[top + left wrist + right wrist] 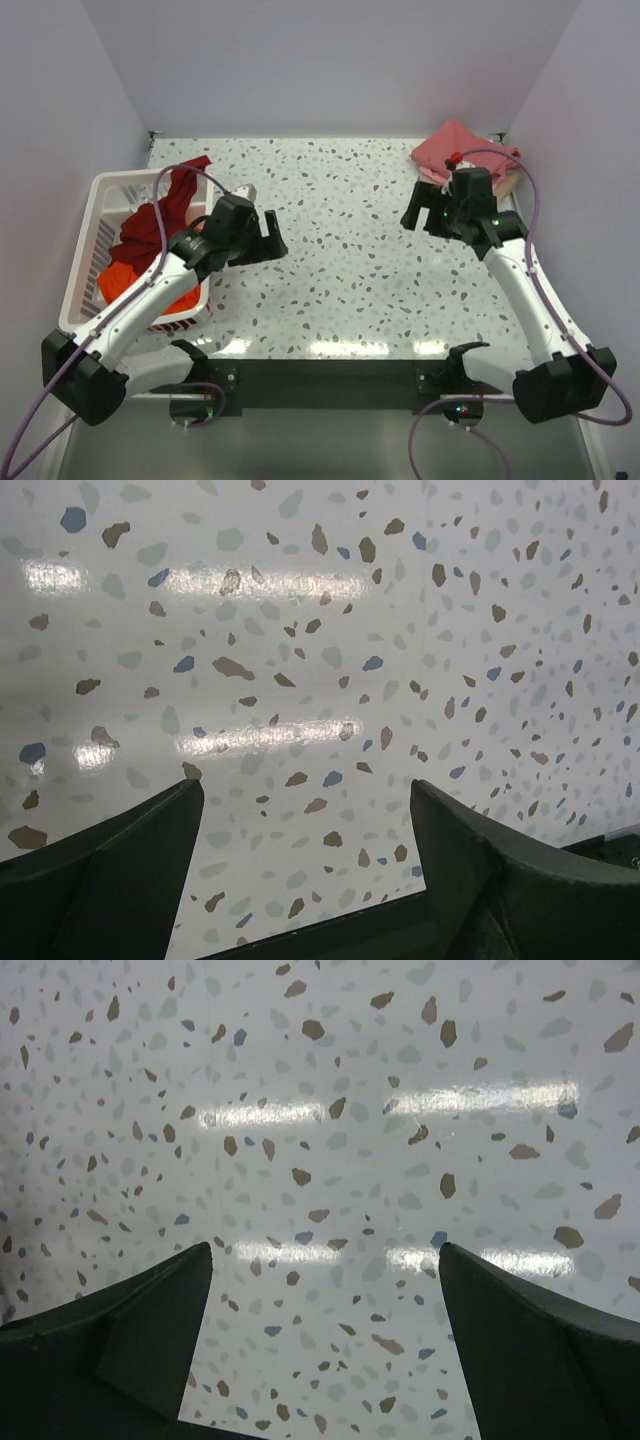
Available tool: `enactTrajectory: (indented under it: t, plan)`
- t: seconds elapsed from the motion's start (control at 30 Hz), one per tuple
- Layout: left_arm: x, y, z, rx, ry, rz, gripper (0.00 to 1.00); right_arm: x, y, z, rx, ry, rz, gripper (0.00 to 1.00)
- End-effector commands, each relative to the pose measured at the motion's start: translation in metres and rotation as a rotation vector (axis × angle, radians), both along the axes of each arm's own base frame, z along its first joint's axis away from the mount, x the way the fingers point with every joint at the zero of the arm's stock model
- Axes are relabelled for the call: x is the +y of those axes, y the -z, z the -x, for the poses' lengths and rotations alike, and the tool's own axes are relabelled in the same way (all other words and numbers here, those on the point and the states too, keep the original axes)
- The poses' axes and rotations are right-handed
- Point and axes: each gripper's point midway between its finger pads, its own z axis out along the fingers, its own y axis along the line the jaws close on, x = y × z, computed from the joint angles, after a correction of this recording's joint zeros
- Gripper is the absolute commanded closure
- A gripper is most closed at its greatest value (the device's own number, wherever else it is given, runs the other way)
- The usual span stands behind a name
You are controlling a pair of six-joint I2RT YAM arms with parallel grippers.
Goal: Fold and stack the t-shirts
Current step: Neatly place the folded tshirt to the corner
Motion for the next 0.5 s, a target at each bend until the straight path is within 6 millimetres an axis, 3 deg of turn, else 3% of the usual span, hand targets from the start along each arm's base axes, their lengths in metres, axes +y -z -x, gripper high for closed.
enactTrajectory:
  t: [0.0, 0.17, 0.47]
  plan:
    - [0.008, -0.036, -0.005, -0.106, -0.036, -0.004, 0.11, 0.001, 0.006, 0.034, 0.033, 0.013, 0.005, 0.01]
    - [0.013, -0.047, -0.003, -0.144, -0.053, 0.002, 0.09, 0.003, 0.018, 0.055, 0.062, -0.010, 0.010, 0.01]
    - [0.011, -0.041, -0.002, -0.117, -0.029, -0.014, 0.10, 0.006, 0.019, 0.056, 0.062, -0.019, 0.010, 0.01]
